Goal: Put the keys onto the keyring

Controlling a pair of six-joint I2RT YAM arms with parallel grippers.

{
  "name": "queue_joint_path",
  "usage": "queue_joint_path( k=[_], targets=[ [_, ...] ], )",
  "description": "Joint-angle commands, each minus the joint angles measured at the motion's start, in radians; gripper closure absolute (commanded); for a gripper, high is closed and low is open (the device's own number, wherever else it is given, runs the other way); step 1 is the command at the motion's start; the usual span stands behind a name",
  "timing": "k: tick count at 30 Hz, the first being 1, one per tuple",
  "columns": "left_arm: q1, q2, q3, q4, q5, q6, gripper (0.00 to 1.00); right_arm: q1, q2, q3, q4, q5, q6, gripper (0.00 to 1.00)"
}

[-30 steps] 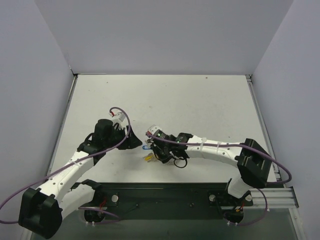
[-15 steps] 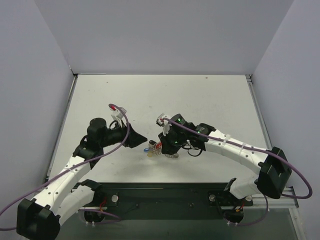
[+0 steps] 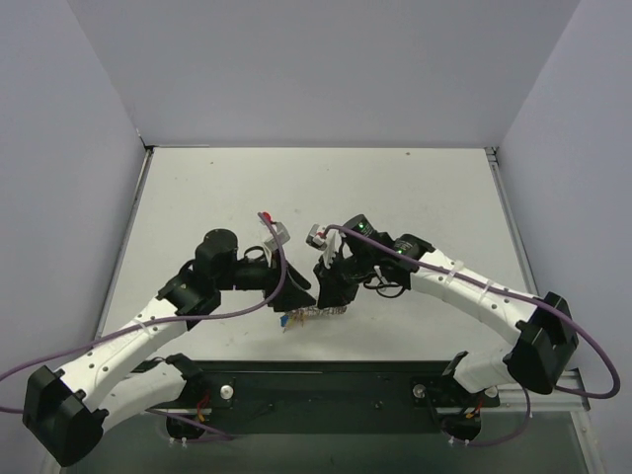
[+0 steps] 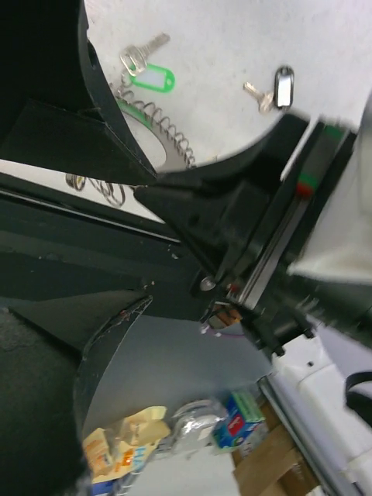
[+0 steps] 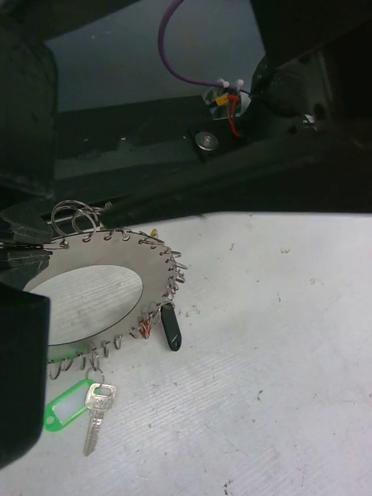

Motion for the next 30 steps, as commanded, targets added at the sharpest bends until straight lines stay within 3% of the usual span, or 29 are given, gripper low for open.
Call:
queue_joint_path(
  k=[1, 17, 30],
  targets=[
    [-0.085, 0.036, 0.080, -0.091, -0.041, 0.121, 0.36, -0.037, -0.037, 0.045, 0.001, -0.152, -0.040, 1.00],
    [-0.089, 0.078, 0.031, -0.018, -0.131, 0.107, 0.41, -0.079, -0.106, 0.044, 0.001, -0.273, -0.051, 1.00],
    [-0.099, 0.107, -0.003, 0.171, 0.068, 0.072, 0.53, -0.093, -0.152, 0.027, -0.001, -0.316, -0.066, 1.00]
  ],
)
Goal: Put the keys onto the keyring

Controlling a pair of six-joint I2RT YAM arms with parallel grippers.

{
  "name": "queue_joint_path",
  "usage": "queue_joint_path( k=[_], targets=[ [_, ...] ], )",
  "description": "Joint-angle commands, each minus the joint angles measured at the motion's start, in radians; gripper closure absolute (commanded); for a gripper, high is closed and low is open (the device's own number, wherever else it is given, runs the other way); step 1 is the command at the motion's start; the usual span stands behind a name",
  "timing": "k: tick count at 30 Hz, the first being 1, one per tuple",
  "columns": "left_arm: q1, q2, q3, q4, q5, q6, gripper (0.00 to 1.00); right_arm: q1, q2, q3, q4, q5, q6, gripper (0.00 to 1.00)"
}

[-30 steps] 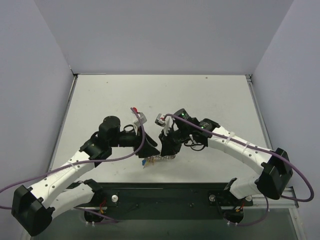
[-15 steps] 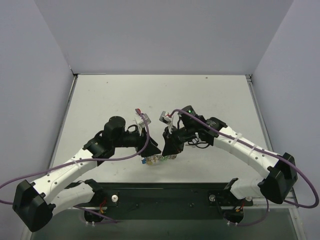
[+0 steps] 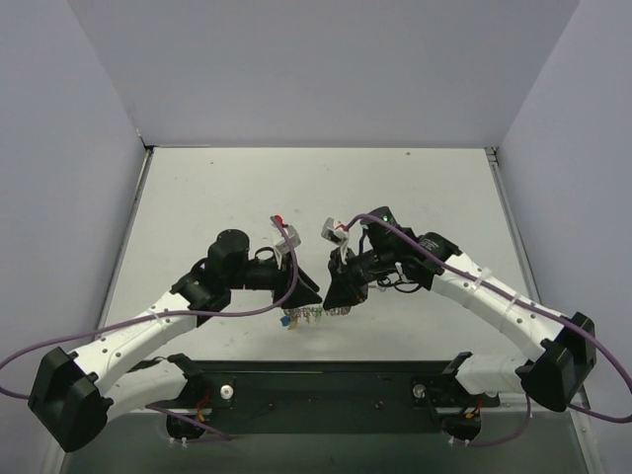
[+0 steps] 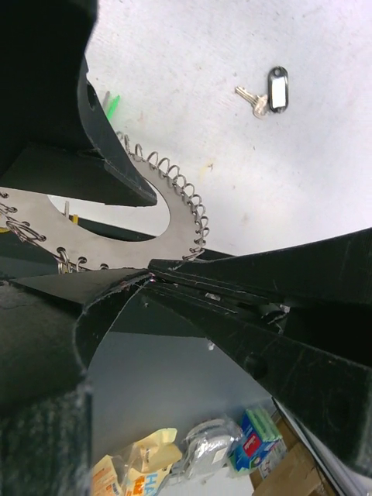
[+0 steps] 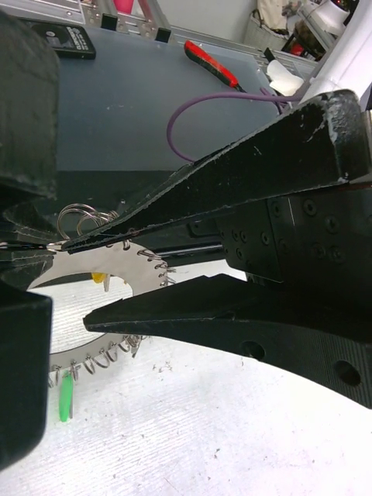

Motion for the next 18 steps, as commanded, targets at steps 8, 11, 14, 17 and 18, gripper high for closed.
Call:
queue_joint_path(
  k=[8, 11, 14, 17, 18],
  targets=[
    [-0.054, 0.048, 0.004, 0.102, 0.126, -0.002, 0.57, -0.031, -0.067, 0.024, 0.036, -0.035, -0.008, 1.00],
    [-0.063, 0.050, 0.006, 0.102, 0.131, 0.002, 0.57, -0.042, -0.080, 0.014, 0.051, -0.018, 0.004, 1.00],
    [-0.073, 0.053, 0.007, 0.102, 0.146, 0.008, 0.54, -0.048, -0.090, 0.002, 0.068, 0.008, 0.018, 1.00],
    [-0.083, 0.062, 0.013, 0.105, 0.160, 0.012, 0.54, -0.049, -0.090, -0.004, 0.079, 0.014, 0.022, 1.00],
    [-0.086, 0.067, 0.015, 0.108, 0.162, 0.012, 0.54, -0.048, -0.090, -0.004, 0.084, 0.014, 0.025, 1.00]
  ],
)
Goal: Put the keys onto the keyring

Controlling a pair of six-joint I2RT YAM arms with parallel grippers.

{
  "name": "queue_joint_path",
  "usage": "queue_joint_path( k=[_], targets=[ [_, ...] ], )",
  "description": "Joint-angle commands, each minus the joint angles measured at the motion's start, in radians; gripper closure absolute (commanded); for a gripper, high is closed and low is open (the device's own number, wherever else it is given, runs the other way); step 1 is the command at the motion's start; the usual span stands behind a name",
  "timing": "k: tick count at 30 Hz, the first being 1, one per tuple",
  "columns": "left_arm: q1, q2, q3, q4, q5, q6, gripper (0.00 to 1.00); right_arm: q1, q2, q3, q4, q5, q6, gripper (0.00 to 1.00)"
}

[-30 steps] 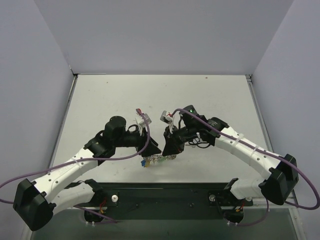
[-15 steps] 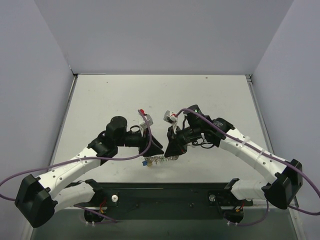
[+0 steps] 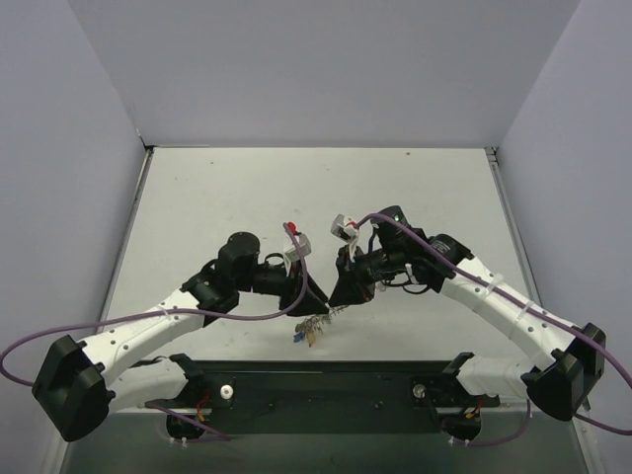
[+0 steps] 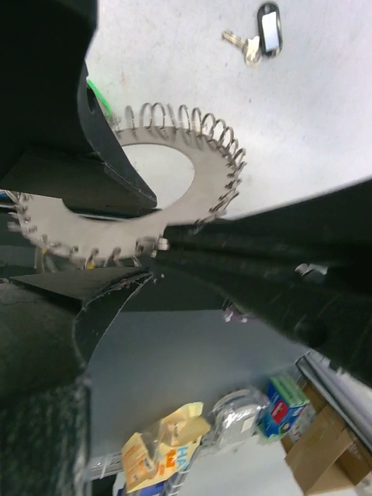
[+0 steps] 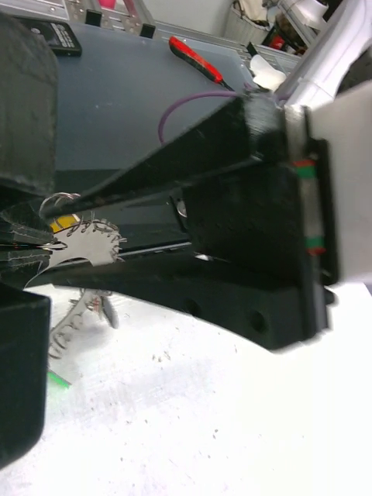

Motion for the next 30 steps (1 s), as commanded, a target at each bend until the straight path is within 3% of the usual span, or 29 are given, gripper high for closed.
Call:
queue_joint_path(
  k=[1, 3, 6, 10, 14, 16, 19, 21, 24, 30],
  targets=[
    [-0.038, 0.019, 0.023, 0.033, 0.089, 0.015, 0.57, -0.016, -0.025, 0.004, 0.123, 0.011, 0.009, 1.00],
    [-0.047, 0.034, 0.030, 0.040, 0.087, 0.011, 0.60, -0.016, -0.023, 0.001, 0.129, 0.008, 0.014, 1.00],
    [-0.061, 0.062, 0.047, 0.044, 0.083, 0.009, 0.75, -0.016, -0.022, -0.004, 0.136, 0.005, 0.018, 1.00],
    [-0.066, 0.062, 0.046, 0.070, 0.066, -0.003, 0.78, -0.017, -0.020, -0.010, 0.139, 0.006, 0.018, 1.00],
    [-0.066, 0.024, 0.030, 0.095, 0.025, -0.012, 0.88, -0.016, -0.022, -0.016, 0.144, 0.005, 0.020, 1.00],
    [-0.064, 0.010, 0.015, 0.133, 0.015, -0.024, 1.00, -0.016, -0.023, -0.019, 0.147, 0.000, 0.021, 1.00],
    [-0.066, -0.012, 0.006, 0.164, 0.001, -0.043, 1.00, -0.017, -0.028, -0.026, 0.155, 0.006, 0.026, 0.98],
    [-0.066, -0.019, 0.006, 0.162, -0.008, -0.044, 1.00, -0.017, -0.029, -0.033, 0.170, 0.019, 0.035, 0.90],
    [-0.066, -0.038, 0.009, 0.141, -0.022, -0.035, 1.00, -0.022, -0.049, -0.047, 0.190, 0.055, 0.053, 0.64],
    [-0.066, -0.096, 0.039, -0.015, -0.103, 0.035, 1.00, -0.060, -0.173, -0.101, 0.274, 0.189, 0.124, 0.35]
  ],
)
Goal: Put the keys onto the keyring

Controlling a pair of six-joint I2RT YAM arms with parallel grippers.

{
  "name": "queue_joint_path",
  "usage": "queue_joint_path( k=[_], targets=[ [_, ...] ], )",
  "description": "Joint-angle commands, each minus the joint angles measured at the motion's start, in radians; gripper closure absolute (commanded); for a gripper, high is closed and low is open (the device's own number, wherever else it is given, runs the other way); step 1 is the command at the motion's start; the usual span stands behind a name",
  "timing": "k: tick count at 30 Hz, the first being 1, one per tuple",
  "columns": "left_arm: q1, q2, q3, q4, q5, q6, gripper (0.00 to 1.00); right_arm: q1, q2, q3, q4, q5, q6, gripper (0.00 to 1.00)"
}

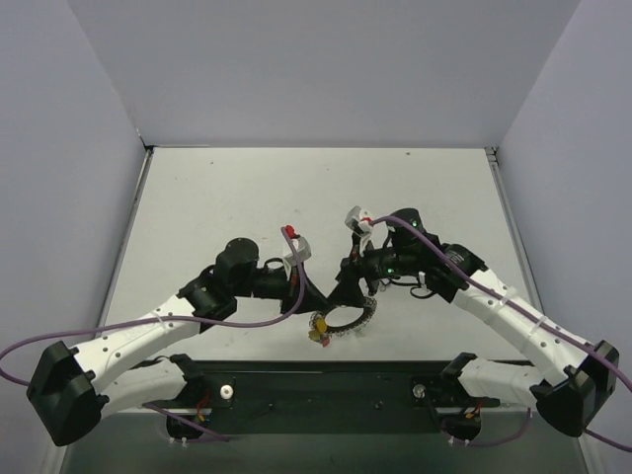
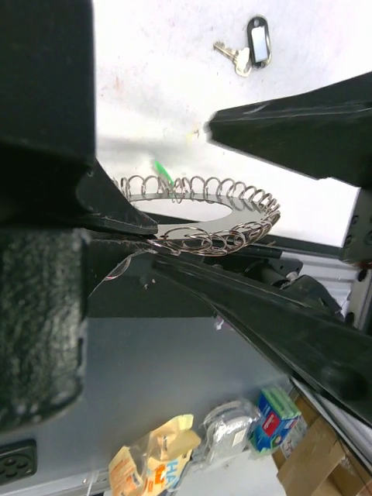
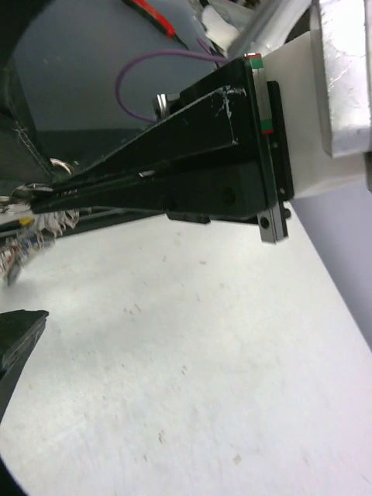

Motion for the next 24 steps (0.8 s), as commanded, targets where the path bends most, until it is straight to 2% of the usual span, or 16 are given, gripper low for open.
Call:
queue_joint_path(
  k=[1, 3, 8, 16, 24],
  targets=[
    [-0.012, -0.073, 0.056, -0.043, -0.055, 0.065, 1.00, -0.040, -0.110, -0.032, 0.139, 0.116, 0.052, 0.33],
    [-0.013, -0.084, 0.068, -0.089, -0.075, 0.080, 1.00, -0.055, -0.150, -0.046, 0.164, 0.123, 0.073, 0.29],
    [-0.027, -0.102, 0.098, -0.175, -0.162, 0.132, 1.00, -0.066, -0.161, -0.028, 0.176, 0.048, 0.084, 0.28],
    [-0.070, -0.153, 0.097, -0.218, -0.385, 0.189, 1.00, -0.052, -0.089, 0.022, 0.158, -0.111, 0.084, 0.41],
    [-0.096, -0.251, 0.014, -0.100, -0.510, 0.261, 1.00, -0.043, -0.058, 0.043, 0.127, -0.144, 0.066, 0.48]
  ],
)
